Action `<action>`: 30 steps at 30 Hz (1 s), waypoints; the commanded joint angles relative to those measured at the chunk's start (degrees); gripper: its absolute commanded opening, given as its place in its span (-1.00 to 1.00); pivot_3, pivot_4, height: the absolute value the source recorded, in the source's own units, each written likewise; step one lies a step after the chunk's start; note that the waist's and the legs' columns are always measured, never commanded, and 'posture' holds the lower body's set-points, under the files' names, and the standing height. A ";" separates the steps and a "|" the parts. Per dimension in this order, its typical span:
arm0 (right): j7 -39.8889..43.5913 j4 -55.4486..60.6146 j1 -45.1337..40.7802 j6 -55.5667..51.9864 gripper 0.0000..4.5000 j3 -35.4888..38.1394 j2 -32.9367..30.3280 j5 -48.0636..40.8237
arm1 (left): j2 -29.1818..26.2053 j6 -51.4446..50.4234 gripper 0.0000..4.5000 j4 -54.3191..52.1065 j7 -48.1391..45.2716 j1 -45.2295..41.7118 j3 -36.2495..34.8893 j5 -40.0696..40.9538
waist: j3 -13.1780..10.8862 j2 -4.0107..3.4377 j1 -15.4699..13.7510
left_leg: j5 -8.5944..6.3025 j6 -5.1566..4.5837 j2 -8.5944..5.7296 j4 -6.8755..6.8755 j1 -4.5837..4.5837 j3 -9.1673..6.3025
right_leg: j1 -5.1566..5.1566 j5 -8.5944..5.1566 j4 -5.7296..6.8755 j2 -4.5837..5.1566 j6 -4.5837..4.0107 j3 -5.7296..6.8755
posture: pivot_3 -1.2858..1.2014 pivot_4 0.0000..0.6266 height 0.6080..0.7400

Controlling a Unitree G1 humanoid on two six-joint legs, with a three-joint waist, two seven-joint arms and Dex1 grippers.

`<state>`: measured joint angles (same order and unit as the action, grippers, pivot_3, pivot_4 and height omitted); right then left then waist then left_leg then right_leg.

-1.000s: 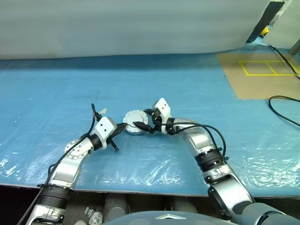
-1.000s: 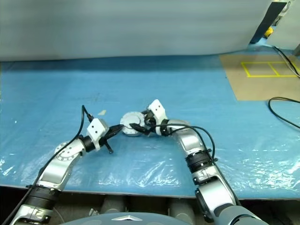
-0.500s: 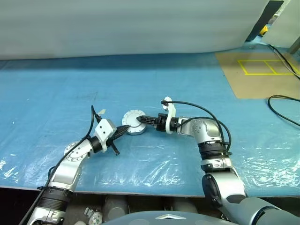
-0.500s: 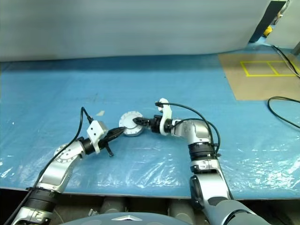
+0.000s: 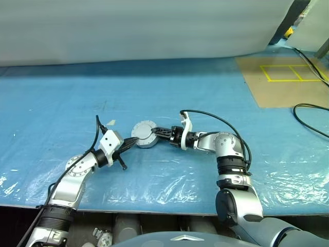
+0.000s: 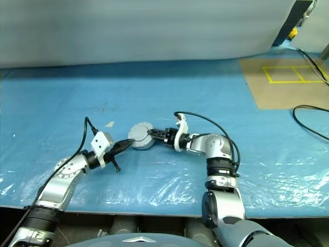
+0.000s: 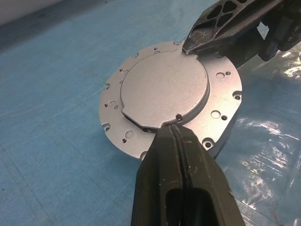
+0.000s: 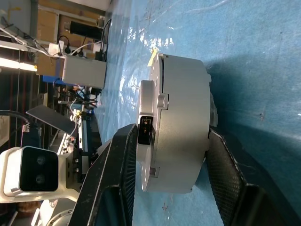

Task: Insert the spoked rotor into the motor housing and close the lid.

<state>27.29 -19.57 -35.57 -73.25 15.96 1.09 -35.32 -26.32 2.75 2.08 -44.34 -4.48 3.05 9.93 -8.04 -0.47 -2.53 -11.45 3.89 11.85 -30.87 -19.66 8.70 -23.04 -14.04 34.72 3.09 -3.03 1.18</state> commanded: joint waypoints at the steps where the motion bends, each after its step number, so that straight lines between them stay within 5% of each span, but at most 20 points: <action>1: -2.43 -2.30 0.26 -1.94 -0.21 -1.14 1.42 0.15 | 1.07 -0.28 -1.00 0.47 1.05 -0.95 -0.23 0.37 | 0.00 0.00 0.00 | 0.00 0.00 0.00 0.00 0.00 0.00 | 0.00 0.00 0.00 0.00 0.00 0.00 | 0.03 -0.52 1.00; 7: -4.53 -4.30 -1.13 -2.16 -0.22 3.68 2.64 -2.57 | 2.53 -1.19 -1.00 0.47 2.61 -1.79 -2.38 1.79 | -0.02 -0.01 0.00 | 0.00 0.00 -0.01 0.00 0.00 0.01 | 0.00 0.00 0.04 0.00 -0.01 0.00 | 0.03 -0.52 1.00; 10: -4.80 -3.97 -1.22 -2.24 -0.27 3.50 2.63 -3.18 | 2.39 -0.88 -1.00 0.66 2.35 -1.99 -1.94 1.25 | -0.09 -0.04 -0.01 | 0.00 0.00 0.00 0.00 -0.01 0.01 | -0.02 0.01 0.06 0.00 -0.01 0.00 | 0.03 -0.52 1.00; 12: -5.28 -4.18 -1.30 -1.86 -0.48 3.92 2.92 -3.57 | 2.53 -0.74 -1.00 0.84 2.34 -2.16 -1.77 1.22 | -0.13 -0.06 -0.01 | 0.00 0.00 0.01 -0.01 -0.01 0.00 | -0.10 0.02 0.05 0.00 -0.01 0.01 | 0.03 -0.52 1.00; 19: -5.10 -3.91 -0.76 -0.66 -0.48 1.42 2.46 -2.11 | 3.42 -0.93 -1.00 0.53 2.91 -1.95 -2.41 2.32 | -0.13 -0.06 -0.02 | 0.01 0.01 -0.01 -0.03 -0.08 0.00 | -0.10 0.02 0.04 0.00 -0.01 0.02 | 0.03 -0.52 1.00; 25: -5.21 -4.12 -2.10 4.05 -0.48 4.97 3.60 -4.44 | 7.37 -6.26 -1.00 -3.55 6.27 -0.52 -9.87 12.30 | -0.32 0.03 0.14 | 0.01 0.01 0.02 -0.05 -0.08 0.01 | -0.15 0.02 0.06 -0.01 -0.02 0.02 | 0.03 -0.52 1.00; 30: -7.07 -5.12 -5.25 7.31 -0.48 11.54 5.97 -9.98 | 12.57 -15.39 -1.00 -7.49 12.30 -0.36 -19.02 28.45 | -0.45 0.17 0.31 | 0.02 0.03 0.05 -0.10 -0.39 0.00 | -0.35 0.04 0.06 -0.09 -0.06 0.04 | 0.03 -0.52 1.00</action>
<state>20.25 -26.15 -37.83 -67.57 25.21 5.89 -41.05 -14.63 -9.64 -2.74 -33.66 -4.90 -13.13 32.58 -8.49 -0.29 -2.22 -11.44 3.92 11.88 -30.97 -20.05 8.71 -23.42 -13.98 34.78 3.00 -3.07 1.22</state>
